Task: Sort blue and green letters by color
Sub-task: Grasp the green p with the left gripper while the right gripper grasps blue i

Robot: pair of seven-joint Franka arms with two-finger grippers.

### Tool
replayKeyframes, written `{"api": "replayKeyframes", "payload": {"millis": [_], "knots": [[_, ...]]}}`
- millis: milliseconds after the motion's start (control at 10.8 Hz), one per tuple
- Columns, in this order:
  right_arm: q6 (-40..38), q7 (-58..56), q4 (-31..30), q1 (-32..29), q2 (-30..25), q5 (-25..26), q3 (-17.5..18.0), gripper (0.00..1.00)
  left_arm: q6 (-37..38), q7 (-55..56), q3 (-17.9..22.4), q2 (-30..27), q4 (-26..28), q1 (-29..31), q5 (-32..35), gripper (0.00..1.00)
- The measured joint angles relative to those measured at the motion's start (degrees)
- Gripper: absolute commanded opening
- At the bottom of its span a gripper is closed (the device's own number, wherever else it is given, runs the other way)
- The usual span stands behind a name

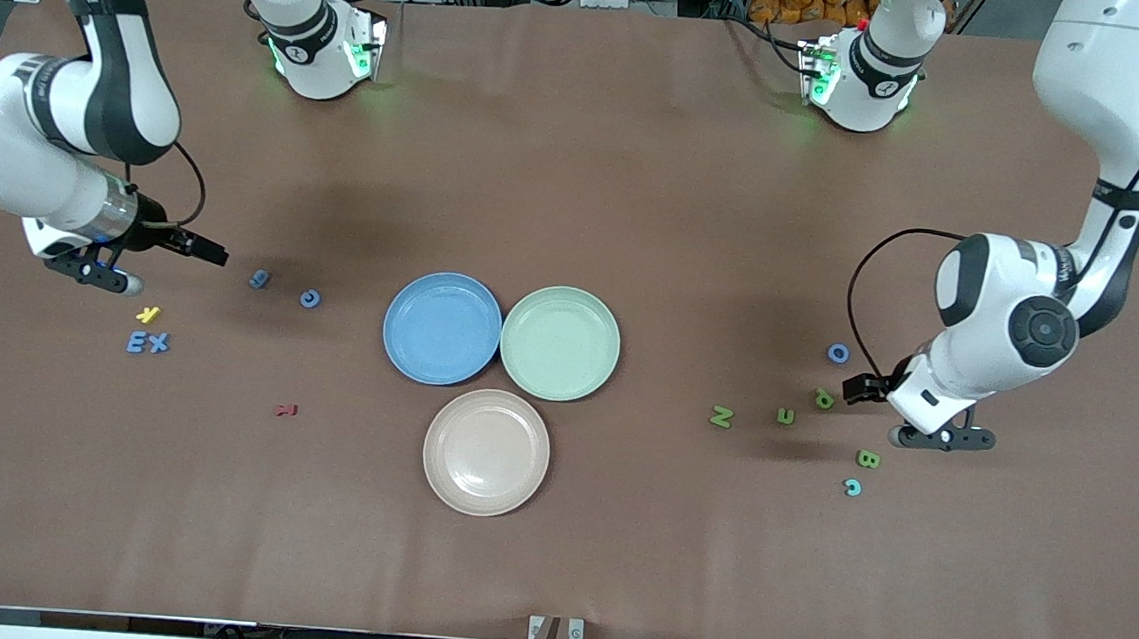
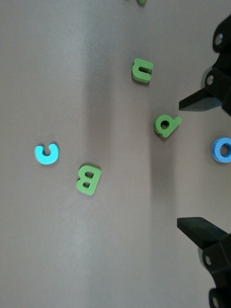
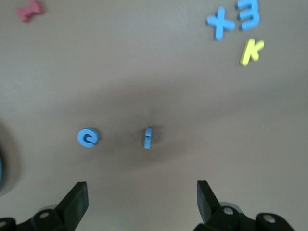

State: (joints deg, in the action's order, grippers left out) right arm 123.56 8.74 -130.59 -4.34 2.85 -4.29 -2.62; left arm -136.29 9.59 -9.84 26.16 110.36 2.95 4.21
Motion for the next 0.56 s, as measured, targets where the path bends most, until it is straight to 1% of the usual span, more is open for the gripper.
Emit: {"api": "replayKeyframes", "payload": {"millis": [93,185,370,556], "knots": [[1.82,2.39,-1.12,-0.23,1.06,-0.04,0.0,1.0,-1.22,0.0,-0.13,0.8,0.67,-0.25,0.0,0.9],[4.14,4.01,-1.75,-0.36,2.78,-0.04,0.0,1.0,-2.2,0.0,-0.23,1.46,0.98,-0.56,0.0,0.85],[10.41,5.46,-3.27,-0.49,6.48,-0.09,0.0,1.0,-3.55,0.0,-0.28,2.99,1.23,-0.83,0.0,0.83],[17.1,7.08,-5.95,-0.48,8.53,-0.11,0.05,1.0,-4.91,0.0,-0.31,4.94,1.29,-1.29,0.01,0.83]]}}
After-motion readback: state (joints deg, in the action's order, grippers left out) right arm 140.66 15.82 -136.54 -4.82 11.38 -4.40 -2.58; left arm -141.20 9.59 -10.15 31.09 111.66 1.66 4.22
